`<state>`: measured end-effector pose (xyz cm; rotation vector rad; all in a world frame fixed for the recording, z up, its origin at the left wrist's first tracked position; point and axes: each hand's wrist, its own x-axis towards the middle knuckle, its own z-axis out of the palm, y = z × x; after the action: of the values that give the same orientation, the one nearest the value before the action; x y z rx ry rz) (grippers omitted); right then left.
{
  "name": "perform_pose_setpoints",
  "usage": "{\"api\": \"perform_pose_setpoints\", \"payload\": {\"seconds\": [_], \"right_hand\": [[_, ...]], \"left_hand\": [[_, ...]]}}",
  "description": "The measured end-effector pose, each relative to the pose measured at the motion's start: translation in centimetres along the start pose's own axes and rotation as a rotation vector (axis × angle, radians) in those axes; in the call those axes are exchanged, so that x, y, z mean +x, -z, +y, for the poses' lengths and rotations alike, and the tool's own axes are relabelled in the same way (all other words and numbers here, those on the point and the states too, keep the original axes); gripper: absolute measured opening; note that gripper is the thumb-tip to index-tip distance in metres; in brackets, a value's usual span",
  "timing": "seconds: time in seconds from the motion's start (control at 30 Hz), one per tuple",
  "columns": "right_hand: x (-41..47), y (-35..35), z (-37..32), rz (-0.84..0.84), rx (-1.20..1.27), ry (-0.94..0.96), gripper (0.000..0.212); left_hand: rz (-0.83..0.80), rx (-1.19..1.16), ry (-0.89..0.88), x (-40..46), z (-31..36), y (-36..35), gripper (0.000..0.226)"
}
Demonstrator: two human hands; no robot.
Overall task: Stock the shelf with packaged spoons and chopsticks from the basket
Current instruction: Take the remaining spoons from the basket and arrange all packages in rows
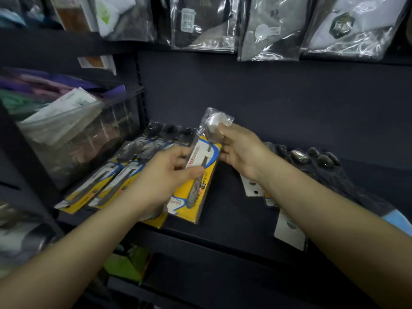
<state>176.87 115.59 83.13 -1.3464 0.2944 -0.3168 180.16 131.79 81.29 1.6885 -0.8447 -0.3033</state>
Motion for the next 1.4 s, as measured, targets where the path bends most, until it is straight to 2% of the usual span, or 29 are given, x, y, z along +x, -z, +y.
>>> {"api": "perform_pose_setpoints", "payload": {"seconds": [0.07, 0.1, 0.17, 0.23, 0.33, 0.4, 0.47, 0.5, 0.6, 0.63, 0.7, 0.77, 0.87, 1.0, 1.07, 1.17, 1.2, 1.33, 1.4], "right_hand": [[0.2, -0.2, 0.8, 0.023, -0.075, -0.008, 0.018], [0.4, -0.4, 1.2, 0.044, -0.093, -0.017, 0.019], [0.6, -0.8, 1.7, 0.040, -0.038, -0.028, 0.007], [0.7, -1.3, 1.9, 0.009, 0.052, -0.037, 0.001], [0.8, -1.5, 1.7, -0.073, 0.074, -0.020, 0.008], [0.8, -1.2, 1.5, -0.097, 0.046, -0.003, 0.017], [0.9, -0.5, 1.4, -0.044, -0.024, -0.003, 0.022], [0.9, -0.1, 1.4, 0.004, -0.080, -0.012, 0.022], [1.8, 2.1, 1.3, 0.230, -0.224, -0.044, 0.024], [2.2, 2.9, 1.2, 0.305, -0.228, -0.048, 0.026], [2.7, 4.0, 1.1, 0.398, -0.197, -0.063, 0.032], [3.0, 4.3, 1.0, 0.419, -0.204, -0.104, 0.033], [3.3, 4.1, 1.1, 0.397, -0.371, -0.139, 0.030], [4.3, 4.4, 1.1, 0.369, -0.552, -0.136, 0.024], [4.9, 4.5, 1.2, 0.366, -0.615, -0.114, 0.021], [5.9, 4.8, 1.7, 0.383, -0.695, -0.079, 0.018], [6.2, 4.7, 1.7, 0.395, -0.730, -0.063, 0.017], [7.7, 4.2, 1.3, 0.442, -0.868, 0.039, 0.012], [8.5, 3.8, 1.2, 0.412, -0.888, 0.060, 0.016]], "left_hand": [[0.000, 0.043, 0.031, -0.7, -0.6, 0.7, 0.008], [-0.006, 0.053, 0.053, -1.0, -1.0, 0.9, 0.013], [-0.017, 0.026, 0.124, -1.6, -1.4, 1.1, 0.029], [-0.035, -0.067, 0.218, -2.0, -1.3, 1.4, 0.031], [-0.066, -0.361, 0.335, -2.3, -1.1, 1.7, 0.017], [-0.056, -0.365, 0.316, -2.2, -1.2, 1.7, 0.019], [-0.029, -0.301, 0.299, -2.2, -1.6, 1.8, 0.021], [-0.010, -0.194, 0.271, -2.2, -1.8, 2.0, 0.022], [0.007, 0.376, 0.094, -2.0, -2.6, 2.7, 0.025], [0.024, 0.515, 0.039, -1.8, -2.8, 2.9, 0.024], [0.049, 0.650, 0.013, -1.4, -2.8, 3.2, 0.023], [0.047, 0.681, 0.012, -1.0, -2.8, 2.9, 0.027], [-0.016, 0.708, -0.007, -0.7, -2.7, 1.6, 0.035], [0.015, 0.884, -0.099, -0.4, -2.6, 0.9, 0.029], [0.005, 0.765, -0.097, -0.3, -2.4, 0.9, 0.024], [0.021, 0.372, 0.009, -0.1, -2.0, 1.3, 0.019], [0.037, 0.312, 0.016, -0.1, -2.0, 1.5, 0.019], [-0.029, 0.474, 0.064, -0.2, -2.4, 1.6, 0.016], [-0.036, 0.527, 0.054, -0.2, -2.3, 1.3, 0.019]]}}
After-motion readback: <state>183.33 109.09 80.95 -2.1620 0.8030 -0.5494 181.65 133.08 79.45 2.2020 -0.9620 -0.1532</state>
